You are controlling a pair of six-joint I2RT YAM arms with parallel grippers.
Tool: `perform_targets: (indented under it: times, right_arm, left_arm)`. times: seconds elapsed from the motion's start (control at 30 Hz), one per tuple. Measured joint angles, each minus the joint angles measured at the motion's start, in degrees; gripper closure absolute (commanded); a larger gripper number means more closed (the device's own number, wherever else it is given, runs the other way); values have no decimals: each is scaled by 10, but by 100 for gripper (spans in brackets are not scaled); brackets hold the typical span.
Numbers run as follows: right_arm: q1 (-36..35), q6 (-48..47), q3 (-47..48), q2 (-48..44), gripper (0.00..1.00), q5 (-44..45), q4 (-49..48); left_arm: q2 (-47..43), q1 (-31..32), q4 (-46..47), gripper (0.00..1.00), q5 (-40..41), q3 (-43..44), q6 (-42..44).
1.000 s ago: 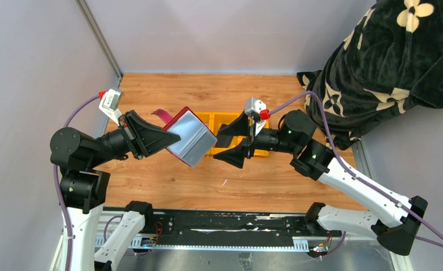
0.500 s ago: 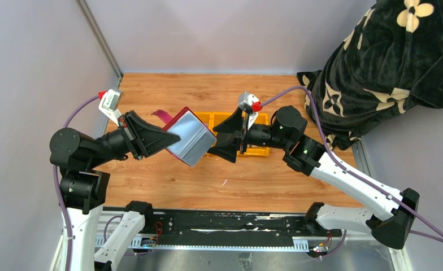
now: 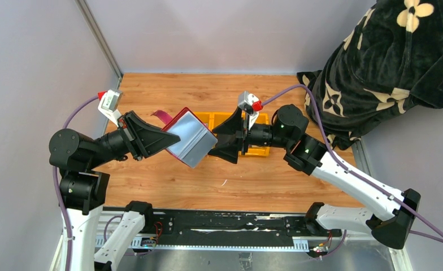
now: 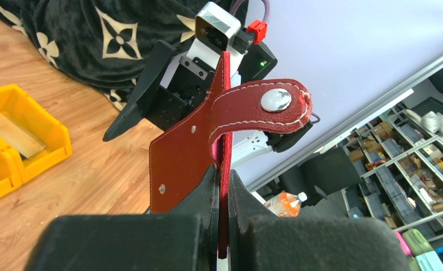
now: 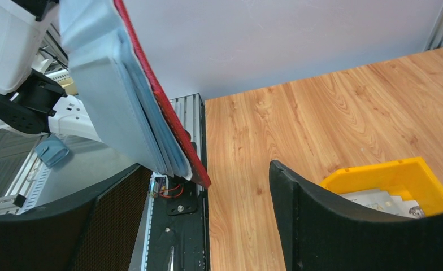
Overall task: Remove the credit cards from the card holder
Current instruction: Remove the credit card from the card holder.
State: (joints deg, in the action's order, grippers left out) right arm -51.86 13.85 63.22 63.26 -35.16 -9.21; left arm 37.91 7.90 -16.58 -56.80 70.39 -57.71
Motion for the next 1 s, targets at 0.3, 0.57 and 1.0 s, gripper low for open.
perform_targets:
  times: [0.3, 0.57, 1.0]
  right_arm:
    - [0, -2, 11, -1, 21, -13, 8]
    - [0, 13, 26, 14, 21, -8, 1]
    - [0, 100, 31, 36, 19, -20, -46]
  left_arm:
    - [0, 0, 0, 100, 0, 0, 0]
    - [0, 0, 0, 100, 0, 0, 0]
    - [-2, 0, 2, 100, 0, 0, 0]
